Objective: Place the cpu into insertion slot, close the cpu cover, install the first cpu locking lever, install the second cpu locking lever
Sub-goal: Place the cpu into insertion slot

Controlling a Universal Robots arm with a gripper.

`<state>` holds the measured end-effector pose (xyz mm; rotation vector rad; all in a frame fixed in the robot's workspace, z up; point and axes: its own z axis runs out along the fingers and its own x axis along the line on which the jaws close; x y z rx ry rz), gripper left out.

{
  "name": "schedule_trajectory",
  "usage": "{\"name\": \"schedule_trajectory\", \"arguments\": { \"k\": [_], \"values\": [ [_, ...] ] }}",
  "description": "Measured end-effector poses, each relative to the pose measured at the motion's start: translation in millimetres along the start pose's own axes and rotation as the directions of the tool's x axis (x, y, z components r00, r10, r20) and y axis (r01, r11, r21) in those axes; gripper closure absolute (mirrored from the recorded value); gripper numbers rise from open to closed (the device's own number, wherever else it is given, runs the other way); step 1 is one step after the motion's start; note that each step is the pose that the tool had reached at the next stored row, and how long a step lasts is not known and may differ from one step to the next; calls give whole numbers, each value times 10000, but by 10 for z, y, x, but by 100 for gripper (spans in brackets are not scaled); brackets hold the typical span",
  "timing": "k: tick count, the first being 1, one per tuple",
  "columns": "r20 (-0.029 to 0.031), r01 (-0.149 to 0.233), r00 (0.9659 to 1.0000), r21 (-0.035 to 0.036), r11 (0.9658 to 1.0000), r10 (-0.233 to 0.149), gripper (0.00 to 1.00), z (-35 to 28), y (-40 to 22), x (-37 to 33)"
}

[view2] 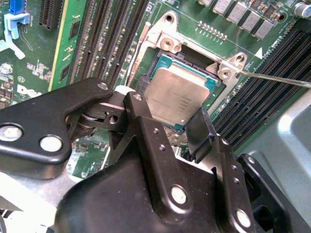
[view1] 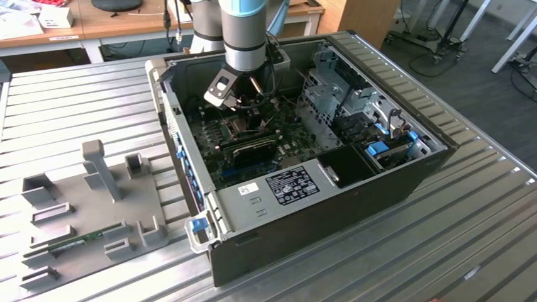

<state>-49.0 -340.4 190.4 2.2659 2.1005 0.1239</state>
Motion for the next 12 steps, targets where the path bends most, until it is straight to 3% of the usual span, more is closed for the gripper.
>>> {"name": "schedule_trajectory", "arguments": {
  "k": [11,12],
  "values": [
    [-23,-1,10000,-15,10000,1,44,10,2,4],
    [-16,-1,10000,-8,10000,1,38,8,1,3]
  ]
}}
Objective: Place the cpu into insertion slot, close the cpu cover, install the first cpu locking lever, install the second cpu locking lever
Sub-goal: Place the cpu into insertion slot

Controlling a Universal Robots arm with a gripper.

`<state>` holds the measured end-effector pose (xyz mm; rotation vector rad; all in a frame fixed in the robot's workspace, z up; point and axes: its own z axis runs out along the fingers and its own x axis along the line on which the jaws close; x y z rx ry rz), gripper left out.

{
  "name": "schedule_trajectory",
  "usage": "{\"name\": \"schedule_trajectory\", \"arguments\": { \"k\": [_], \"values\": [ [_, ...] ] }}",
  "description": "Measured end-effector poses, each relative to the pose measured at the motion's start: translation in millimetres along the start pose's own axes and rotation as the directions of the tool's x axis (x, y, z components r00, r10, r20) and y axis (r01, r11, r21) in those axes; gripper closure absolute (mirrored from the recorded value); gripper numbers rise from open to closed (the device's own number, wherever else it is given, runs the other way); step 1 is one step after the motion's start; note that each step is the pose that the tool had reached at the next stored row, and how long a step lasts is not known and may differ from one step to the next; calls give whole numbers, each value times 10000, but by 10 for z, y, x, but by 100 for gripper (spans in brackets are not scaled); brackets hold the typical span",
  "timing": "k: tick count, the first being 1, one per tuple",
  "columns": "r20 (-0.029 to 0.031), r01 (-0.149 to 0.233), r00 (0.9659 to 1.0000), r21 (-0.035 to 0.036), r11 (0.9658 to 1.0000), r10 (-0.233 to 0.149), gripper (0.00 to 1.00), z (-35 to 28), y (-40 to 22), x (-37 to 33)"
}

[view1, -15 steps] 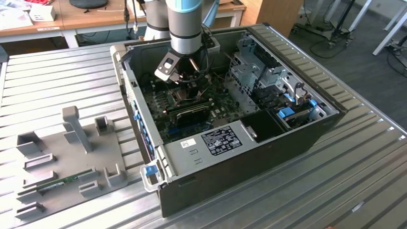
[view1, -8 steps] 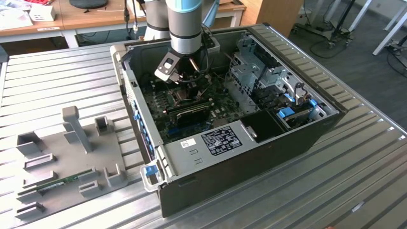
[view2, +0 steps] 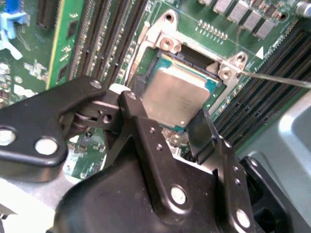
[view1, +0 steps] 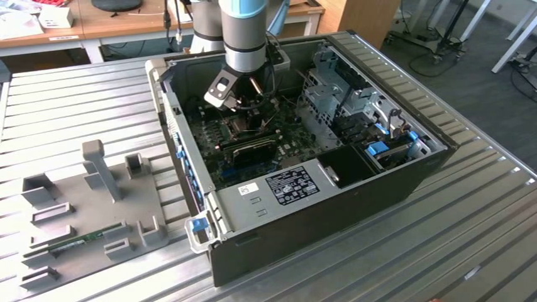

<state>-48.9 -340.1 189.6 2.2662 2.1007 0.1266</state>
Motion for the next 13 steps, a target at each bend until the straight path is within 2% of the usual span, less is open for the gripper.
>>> {"name": "schedule_trajectory", "arguments": {
  "k": [9,13],
  "values": [
    [16,1,10000,9,10000,-1,38,-10,-1,-3],
    [15,0,10000,8,10000,0,38,-77,5,0]
  ]
}}
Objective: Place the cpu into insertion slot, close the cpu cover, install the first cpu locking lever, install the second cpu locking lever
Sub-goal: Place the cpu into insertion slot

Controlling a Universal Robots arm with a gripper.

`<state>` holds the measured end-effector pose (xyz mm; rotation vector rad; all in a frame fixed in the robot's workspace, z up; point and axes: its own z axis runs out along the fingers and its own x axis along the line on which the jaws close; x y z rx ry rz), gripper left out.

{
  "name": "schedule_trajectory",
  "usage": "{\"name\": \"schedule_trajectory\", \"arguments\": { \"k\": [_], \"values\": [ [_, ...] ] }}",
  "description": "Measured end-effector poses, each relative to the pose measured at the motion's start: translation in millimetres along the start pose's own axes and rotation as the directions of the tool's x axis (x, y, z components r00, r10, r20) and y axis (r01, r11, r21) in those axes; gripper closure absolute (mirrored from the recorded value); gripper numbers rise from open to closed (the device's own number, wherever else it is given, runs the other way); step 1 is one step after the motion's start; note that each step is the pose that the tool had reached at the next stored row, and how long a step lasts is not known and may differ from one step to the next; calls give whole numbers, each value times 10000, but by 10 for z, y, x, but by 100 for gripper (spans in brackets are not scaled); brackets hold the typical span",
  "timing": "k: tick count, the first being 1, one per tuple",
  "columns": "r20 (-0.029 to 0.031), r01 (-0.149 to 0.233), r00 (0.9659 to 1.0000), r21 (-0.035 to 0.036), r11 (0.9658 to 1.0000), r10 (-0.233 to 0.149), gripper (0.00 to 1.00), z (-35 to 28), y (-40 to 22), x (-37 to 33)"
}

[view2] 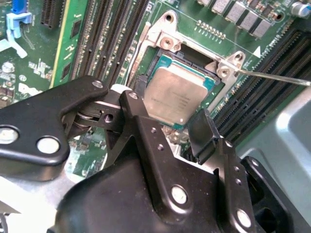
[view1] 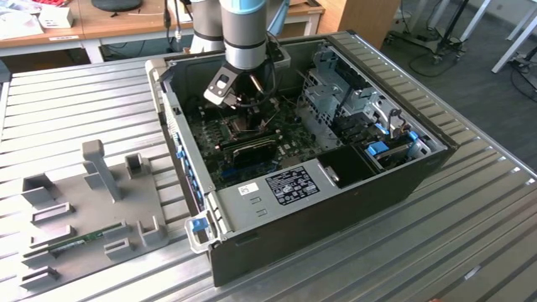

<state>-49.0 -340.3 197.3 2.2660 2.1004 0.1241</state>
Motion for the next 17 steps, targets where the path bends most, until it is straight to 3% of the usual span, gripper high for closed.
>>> {"name": "schedule_trajectory", "arguments": {
  "k": [6,11,12,14,17],
  "values": [
    [0,0,10000,0,10000,0,38,-135,12,3],
    [-1,0,10000,0,10000,0,38,-143,13,4],
    [2,2,10000,35,10000,-2,38,-143,14,4],
    [18,-2,10000,225,9997,2,38,-142,17,4],
    [21,-5,10000,241,9997,4,38,-143,16,3]
  ]
}}
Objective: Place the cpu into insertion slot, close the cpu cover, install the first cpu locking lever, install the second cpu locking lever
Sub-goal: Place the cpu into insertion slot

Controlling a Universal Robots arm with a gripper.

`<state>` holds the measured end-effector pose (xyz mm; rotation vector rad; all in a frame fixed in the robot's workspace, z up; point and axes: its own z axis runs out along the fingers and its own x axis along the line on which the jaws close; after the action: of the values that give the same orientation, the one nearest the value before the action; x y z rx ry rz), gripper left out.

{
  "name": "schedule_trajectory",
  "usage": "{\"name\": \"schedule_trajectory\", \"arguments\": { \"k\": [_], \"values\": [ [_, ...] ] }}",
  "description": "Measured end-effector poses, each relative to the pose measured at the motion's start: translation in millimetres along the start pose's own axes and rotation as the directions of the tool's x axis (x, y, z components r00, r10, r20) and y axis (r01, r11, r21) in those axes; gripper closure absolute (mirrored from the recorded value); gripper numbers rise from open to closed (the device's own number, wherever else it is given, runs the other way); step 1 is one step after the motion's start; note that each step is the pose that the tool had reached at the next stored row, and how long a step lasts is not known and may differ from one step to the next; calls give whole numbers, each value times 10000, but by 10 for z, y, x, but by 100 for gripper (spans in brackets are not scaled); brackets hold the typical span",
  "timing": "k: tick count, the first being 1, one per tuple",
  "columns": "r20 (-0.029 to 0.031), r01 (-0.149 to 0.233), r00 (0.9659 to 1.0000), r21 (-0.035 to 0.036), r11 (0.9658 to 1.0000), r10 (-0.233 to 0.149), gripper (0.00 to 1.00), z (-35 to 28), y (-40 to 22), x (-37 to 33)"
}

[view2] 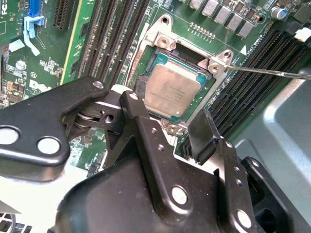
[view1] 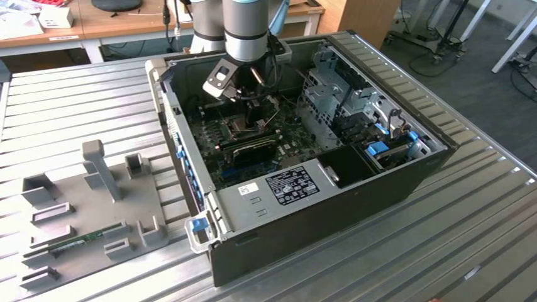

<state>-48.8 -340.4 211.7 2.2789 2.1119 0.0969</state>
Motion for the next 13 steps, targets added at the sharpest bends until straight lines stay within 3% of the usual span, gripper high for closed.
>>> {"name": "schedule_trajectory", "arguments": {
  "k": [3,6,9,11,13],
  "values": [
    [3,1,10000,4,10000,-1,38,1,1,0],
    [133,10,9999,-6,10000,-10,38,1,1,0],
    [148,11,9999,-7,10000,-11,38,0,1,0],
    [428,31,9991,-28,10000,-29,38,1,0,0],
    [435,31,9991,-28,10000,-30,38,1,1,0]
  ]
}}
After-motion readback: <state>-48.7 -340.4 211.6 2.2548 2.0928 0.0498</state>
